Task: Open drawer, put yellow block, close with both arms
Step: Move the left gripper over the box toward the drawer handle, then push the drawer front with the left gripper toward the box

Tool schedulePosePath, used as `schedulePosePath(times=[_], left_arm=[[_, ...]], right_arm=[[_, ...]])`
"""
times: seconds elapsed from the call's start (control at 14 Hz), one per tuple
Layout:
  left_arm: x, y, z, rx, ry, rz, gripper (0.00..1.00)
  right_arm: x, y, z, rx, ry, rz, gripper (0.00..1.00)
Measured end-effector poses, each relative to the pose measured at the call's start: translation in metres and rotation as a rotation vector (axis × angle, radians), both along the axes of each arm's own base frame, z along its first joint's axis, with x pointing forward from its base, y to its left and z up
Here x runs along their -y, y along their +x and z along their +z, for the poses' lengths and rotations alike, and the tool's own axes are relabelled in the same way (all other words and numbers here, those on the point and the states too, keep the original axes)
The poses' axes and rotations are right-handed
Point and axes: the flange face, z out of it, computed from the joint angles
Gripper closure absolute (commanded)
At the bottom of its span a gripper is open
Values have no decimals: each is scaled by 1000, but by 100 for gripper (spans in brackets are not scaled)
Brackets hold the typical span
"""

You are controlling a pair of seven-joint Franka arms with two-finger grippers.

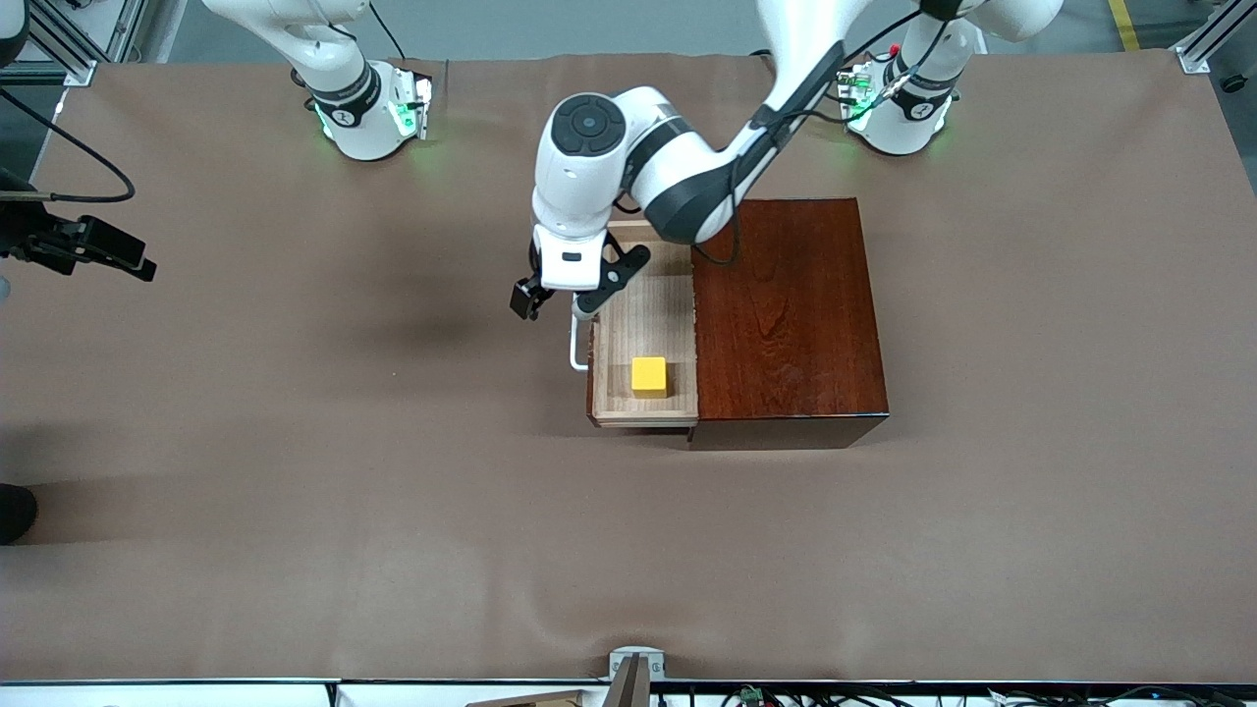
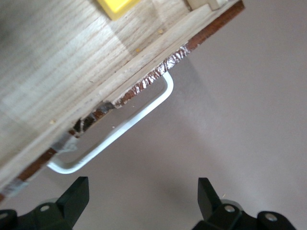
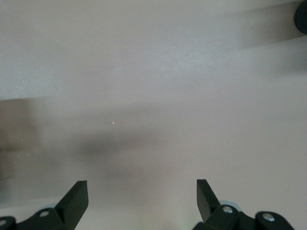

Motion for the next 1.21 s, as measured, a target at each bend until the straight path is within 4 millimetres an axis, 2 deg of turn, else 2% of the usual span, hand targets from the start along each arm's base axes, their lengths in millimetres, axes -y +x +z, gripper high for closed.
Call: schedulePosePath(times=[0.21, 0.36, 1.0, 1.21], left_arm=[[12, -11, -9, 23, 27, 205, 0], [11, -12, -12, 5, 32, 284, 0], [-5, -16, -40, -158, 161, 359, 0], [-7, -15, -41, -173, 168, 376, 0]], right_arm=[[-2, 0, -2, -3, 0, 3, 0], [4, -1, -4, -8, 0, -8, 0], [4, 0, -6, -11, 0, -6, 0], [3, 0, -7, -12, 0, -6, 0]])
